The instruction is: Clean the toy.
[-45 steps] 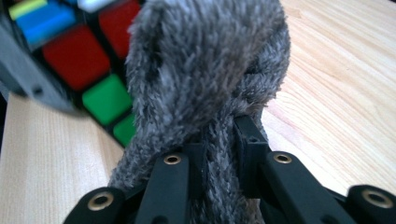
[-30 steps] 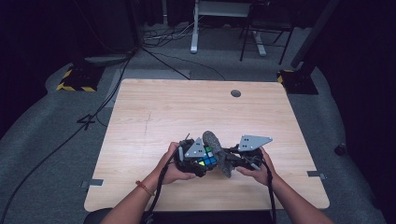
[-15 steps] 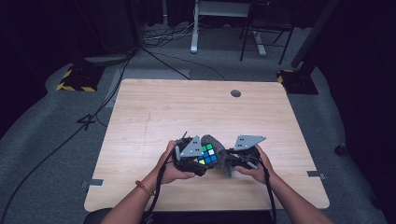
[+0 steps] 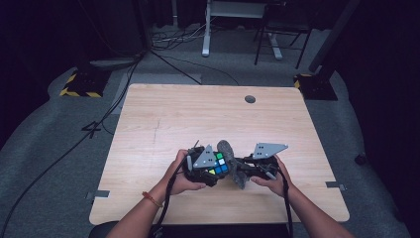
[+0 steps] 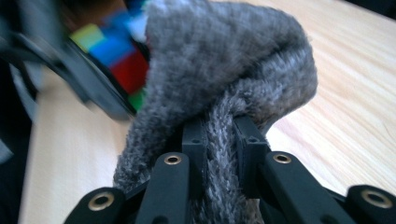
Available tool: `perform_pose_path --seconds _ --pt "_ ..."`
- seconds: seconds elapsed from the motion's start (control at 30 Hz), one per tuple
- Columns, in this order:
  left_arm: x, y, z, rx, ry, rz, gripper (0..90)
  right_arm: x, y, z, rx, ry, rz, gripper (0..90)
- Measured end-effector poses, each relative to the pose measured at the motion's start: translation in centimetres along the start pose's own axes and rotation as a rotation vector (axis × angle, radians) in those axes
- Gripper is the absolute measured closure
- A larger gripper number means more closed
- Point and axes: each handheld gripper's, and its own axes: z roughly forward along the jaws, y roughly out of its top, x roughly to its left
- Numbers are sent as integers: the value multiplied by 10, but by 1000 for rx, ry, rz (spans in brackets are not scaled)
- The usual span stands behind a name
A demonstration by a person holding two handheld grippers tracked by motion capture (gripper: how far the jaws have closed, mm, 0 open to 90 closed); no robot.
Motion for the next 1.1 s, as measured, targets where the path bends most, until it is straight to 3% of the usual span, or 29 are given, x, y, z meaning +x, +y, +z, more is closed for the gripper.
perform_pose_path --seconds 0.27,0.63,0.7,0.9,0.97,1.1 --pt "-4 3 5 30 30 20 329 7 5 -5 -17 -15 -43 779" --pt "-8 2 22 118 14 24 330 19 12 -4 -43 12 -84 775" --pt "-6 2 20 105 13 12 331 18 11 -3 -30 -9 -88 774" --pt "-1 6 4 -3 16 -15 332 -5 1 -2 18 -58 -3 775" --pt "-1 6 -1 -29 23 -14 332 -11 -4 -1 34 -53 32 775" --pt "-2 8 -8 -89 36 -4 332 -15 -8 4 76 -47 45 774"
